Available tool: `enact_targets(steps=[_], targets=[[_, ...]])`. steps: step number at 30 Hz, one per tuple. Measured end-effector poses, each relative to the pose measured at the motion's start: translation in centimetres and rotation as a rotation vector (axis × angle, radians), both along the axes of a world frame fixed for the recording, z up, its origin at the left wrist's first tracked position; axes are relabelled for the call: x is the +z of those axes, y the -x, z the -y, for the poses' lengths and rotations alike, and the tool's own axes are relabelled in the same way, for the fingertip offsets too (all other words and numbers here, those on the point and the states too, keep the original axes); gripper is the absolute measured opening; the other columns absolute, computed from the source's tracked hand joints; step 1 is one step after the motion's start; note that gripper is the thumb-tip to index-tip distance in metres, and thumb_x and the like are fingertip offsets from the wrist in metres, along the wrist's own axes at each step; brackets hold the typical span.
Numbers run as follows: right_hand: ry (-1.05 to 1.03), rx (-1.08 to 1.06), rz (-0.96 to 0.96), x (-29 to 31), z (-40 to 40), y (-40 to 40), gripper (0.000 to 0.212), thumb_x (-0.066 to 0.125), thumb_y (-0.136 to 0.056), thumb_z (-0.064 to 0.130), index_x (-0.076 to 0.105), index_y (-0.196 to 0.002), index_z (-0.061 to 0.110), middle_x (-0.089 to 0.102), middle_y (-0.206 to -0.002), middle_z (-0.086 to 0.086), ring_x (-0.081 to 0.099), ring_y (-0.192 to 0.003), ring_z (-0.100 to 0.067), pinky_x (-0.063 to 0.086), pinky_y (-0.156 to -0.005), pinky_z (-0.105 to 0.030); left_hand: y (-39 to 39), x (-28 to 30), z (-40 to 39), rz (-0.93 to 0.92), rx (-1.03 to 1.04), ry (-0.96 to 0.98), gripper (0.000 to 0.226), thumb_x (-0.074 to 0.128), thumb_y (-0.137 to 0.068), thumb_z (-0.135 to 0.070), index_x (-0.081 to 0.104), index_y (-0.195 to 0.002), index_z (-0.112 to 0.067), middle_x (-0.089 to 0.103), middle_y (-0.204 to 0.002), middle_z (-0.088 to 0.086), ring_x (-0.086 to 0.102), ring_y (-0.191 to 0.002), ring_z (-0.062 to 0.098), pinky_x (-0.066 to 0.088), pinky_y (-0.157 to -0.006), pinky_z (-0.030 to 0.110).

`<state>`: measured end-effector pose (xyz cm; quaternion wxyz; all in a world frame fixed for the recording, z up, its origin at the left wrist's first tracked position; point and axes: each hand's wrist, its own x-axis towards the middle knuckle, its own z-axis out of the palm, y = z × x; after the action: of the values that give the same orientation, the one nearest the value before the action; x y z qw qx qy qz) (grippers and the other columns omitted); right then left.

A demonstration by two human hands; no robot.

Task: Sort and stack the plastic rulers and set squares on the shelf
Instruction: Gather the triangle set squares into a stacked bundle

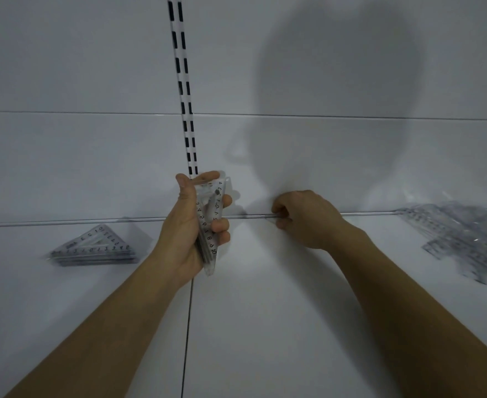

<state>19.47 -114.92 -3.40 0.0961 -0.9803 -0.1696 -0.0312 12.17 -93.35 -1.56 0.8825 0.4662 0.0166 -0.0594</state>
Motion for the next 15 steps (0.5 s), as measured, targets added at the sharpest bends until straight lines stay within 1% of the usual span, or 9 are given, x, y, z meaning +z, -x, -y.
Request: enact_targets(steps=[2, 4, 6, 7, 8, 9, 10, 12, 15], targets=[[-0.055, 0.016, -0.008, 0.5, 0.2, 0.2, 0.017, 0.070, -0.088, 0.023, 0.071, -0.105, 0.024, 0.068, -0.103, 0.003, 0.062, -0.093, -0.021, 0.046, -0.078, -0.030, 0.1, 0.0, 0.0, -0.030, -0.019, 0.002, 0.065, 0.034, -0.081, -0.075, 0.068, -0.114, -0.030, 0.068, -0.090, 0.003, 0.042, -0.044, 0.008, 0.046, -0.043, 0.022], [-0.239, 0.037, 0.012, 1.9, 0.6, 0.4, 0.018, 0.074, -0.086, 0.019, 0.076, -0.103, 0.025, 0.071, -0.096, 0.007, 0.061, -0.079, -0.013, 0.050, -0.079, -0.029, 0.1, 0.1, -0.1, -0.059, -0.034, 0.007, 0.067, 0.037, -0.077, -0.076, 0.070, -0.112, -0.030, 0.069, -0.091, 0.004, 0.044, -0.045, 0.008, 0.048, -0.043, 0.022], [-0.561, 0.042, 0.020, 3.6, 0.9, 1.0, 0.016, 0.073, -0.089, 0.016, 0.079, -0.101, 0.024, 0.073, -0.094, 0.011, 0.063, -0.071, -0.006, 0.049, -0.071, -0.020, 0.0, 0.1, -0.2, -0.065, -0.039, 0.012, 0.066, 0.036, -0.079, -0.075, 0.069, -0.114, -0.030, 0.071, -0.090, 0.003, 0.045, -0.046, 0.009, 0.048, -0.044, 0.022], [-0.757, 0.052, -0.020, 4.4, 1.0, 1.4, 0.016, 0.071, -0.091, 0.013, 0.079, -0.102, 0.022, 0.073, -0.093, 0.012, 0.063, -0.065, -0.004, 0.047, -0.062, -0.018, -0.1, 0.1, -0.3, -0.054, -0.038, 0.015, 0.064, 0.035, -0.083, -0.073, 0.068, -0.116, -0.029, 0.071, -0.089, 0.002, 0.045, -0.047, 0.009, 0.047, -0.044, 0.022], [-0.934, 0.061, -0.077, 4.9, 1.0, 1.8, 0.016, 0.068, -0.093, 0.010, 0.079, -0.102, 0.018, 0.072, -0.088, 0.013, 0.056, -0.055, -0.004, 0.043, -0.053, -0.018, -0.1, 0.1, -0.3, -0.034, -0.036, 0.021, 0.062, 0.034, -0.086, -0.071, 0.066, -0.118, -0.029, 0.070, -0.089, 0.002, 0.046, -0.050, 0.010, 0.046, -0.044, 0.022], [-1.072, 0.069, -0.137, 5.3, 1.0, 2.0, 0.016, 0.066, -0.094, 0.007, 0.078, -0.102, 0.014, 0.067, -0.080, 0.011, 0.045, -0.047, -0.005, 0.036, -0.046, -0.019, -0.2, 0.1, -0.3, -0.015, -0.032, 0.029, 0.060, 0.034, -0.088, -0.069, 0.065, -0.119, -0.028, 0.068, -0.090, 0.002, 0.048, -0.053, 0.011, 0.044, -0.045, 0.021], [-1.162, 0.077, -0.185, 5.4, 1.0, 2.1, 0.016, 0.064, -0.095, 0.005, 0.077, -0.102, 0.011, 0.061, -0.074, 0.005, 0.036, -0.045, -0.009, 0.029, -0.044, -0.021, -0.2, 0.1, -0.4, -0.001, -0.023, 0.037, 0.058, 0.035, -0.089, -0.068, 0.064, -0.119, -0.029, 0.067, -0.092, 0.003, 0.050, -0.057, 0.012, 0.043, -0.046, 0.021], [-1.243, 0.099, -0.230, 5.4, 0.8, 2.2, 0.015, 0.062, -0.095, 0.002, 0.074, -0.102, 0.006, 0.052, -0.073, -0.006, 0.027, -0.049, -0.014, 0.020, -0.047, -0.026, -0.3, 0.2, -0.5, 0.016, -0.022, 0.062, 0.055, 0.040, -0.087, -0.066, 0.065, -0.119, -0.029, 0.064, -0.097, 0.005, 0.052, -0.062, 0.012, 0.042, -0.046, 0.022], [-1.276, 0.107, -0.247, 5.5, 0.6, 2.2, 0.013, 0.060, -0.094, 0.000, 0.071, -0.098, 0.004, 0.053, -0.075, -0.007, 0.030, -0.051, -0.016, 0.018, -0.049, -0.030, -0.2, 0.1, -0.8, 0.027, -0.113, 0.132, 0.049, 0.045, -0.091, -0.059, 0.063, -0.125, -0.027, 0.061, -0.101, 0.005, 0.053, -0.068, 0.013, 0.046, -0.052, 0.021]])
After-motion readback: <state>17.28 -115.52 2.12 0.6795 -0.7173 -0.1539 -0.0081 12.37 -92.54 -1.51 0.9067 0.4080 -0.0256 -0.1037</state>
